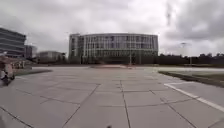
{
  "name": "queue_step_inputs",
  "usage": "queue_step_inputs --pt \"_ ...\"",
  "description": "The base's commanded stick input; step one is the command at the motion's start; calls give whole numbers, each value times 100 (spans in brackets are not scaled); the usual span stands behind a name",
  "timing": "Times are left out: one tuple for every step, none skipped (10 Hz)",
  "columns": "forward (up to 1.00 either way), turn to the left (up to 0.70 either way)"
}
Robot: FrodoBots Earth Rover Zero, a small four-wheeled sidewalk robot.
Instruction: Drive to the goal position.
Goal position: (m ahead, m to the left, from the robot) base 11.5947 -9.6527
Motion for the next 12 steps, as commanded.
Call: queue_step_inputs --pt "100 0" --pt "100 0" --pt "100 0" --pt "100 0" --pt "100 -10" --pt "100 -15" --pt "100 -19" --pt "100 0" --pt "100 0" --pt "100 0" --pt "100 0" --pt "100 0"
